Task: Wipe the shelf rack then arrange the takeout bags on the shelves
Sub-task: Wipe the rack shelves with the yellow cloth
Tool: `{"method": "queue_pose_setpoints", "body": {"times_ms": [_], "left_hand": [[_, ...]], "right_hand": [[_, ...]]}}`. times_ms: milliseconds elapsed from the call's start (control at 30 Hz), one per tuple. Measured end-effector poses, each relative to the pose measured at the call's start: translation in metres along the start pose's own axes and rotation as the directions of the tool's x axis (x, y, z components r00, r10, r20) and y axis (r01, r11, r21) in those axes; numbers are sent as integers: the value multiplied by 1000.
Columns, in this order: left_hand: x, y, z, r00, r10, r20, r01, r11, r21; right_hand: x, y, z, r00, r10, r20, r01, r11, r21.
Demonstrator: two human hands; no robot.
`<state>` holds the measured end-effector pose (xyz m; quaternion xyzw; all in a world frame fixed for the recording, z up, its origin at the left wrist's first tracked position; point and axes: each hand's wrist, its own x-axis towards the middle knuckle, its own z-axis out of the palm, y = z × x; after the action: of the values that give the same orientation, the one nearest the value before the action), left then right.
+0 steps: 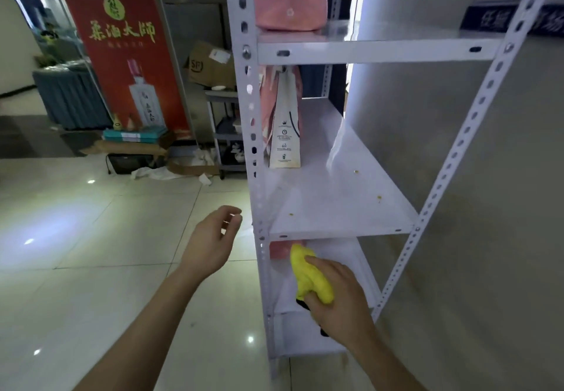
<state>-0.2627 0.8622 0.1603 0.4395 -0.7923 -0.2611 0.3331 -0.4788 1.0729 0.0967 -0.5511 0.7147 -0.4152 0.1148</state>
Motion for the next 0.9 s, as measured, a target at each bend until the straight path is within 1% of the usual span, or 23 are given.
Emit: {"method": "queue_pose_setpoints", "body": {"times_ms": [100, 167, 233, 333, 367, 433, 467, 500, 533, 600, 667, 733, 833, 900], "left_hand": [[14, 35, -11, 997, 70, 13, -68, 994, -91], [19, 53, -13, 995, 97, 16, -94, 985, -147], [27, 64, -11, 994, 105, -29, -108, 974, -199], [48, 74, -8, 985, 129, -116, -157, 945, -285], [57, 76, -7, 979, 135, -152, -176, 937, -302], [75, 78, -2, 965, 133, -224, -204, 922, -329], [82, 79, 1, 964, 128, -235, -207, 914, -350], [87, 80, 6, 964, 127, -232, -208, 907, -367], [90, 79, 12, 961, 129, -245, -215, 905, -367], [92, 79, 26, 933, 117, -341, -226, 926, -302], [94, 77, 38, 889, 80, -450, -206, 949, -240], [98, 73, 44, 852, 72, -519, -207, 956, -208], [103, 70, 45, 824, 81, -560, -202, 967, -157], [103, 70, 45, 814, 80, -575, -197, 970, -142]], "right_hand": [[20, -22, -18, 998, 33, -58, -35, 999, -23], [38, -33, -26, 996, 27, -90, -29, 999, -22], [66, -41, -32, 993, 12, -119, -16, 999, -36], [119, -41, -28, 990, -42, -137, 19, 986, -166], [135, -37, -22, 994, -48, -102, 24, 974, -225], [157, -27, -1, 998, -21, 53, 38, 941, -338], [163, -21, 10, 992, -11, 125, 58, 922, -383], [164, -14, 19, 986, -16, 164, 82, 911, -405], [162, -7, 25, 984, -35, 172, 105, 904, -414], [157, 2, 32, 982, -79, 171, 144, 898, -416], [165, 8, 32, 972, -87, 219, 170, 901, -400], [191, 8, 34, 956, -64, 285, 173, 911, -375], [255, -3, 44, 931, -33, 363, 173, 917, -360], [285, -12, 54, 930, -17, 367, 163, 914, -371]]}}
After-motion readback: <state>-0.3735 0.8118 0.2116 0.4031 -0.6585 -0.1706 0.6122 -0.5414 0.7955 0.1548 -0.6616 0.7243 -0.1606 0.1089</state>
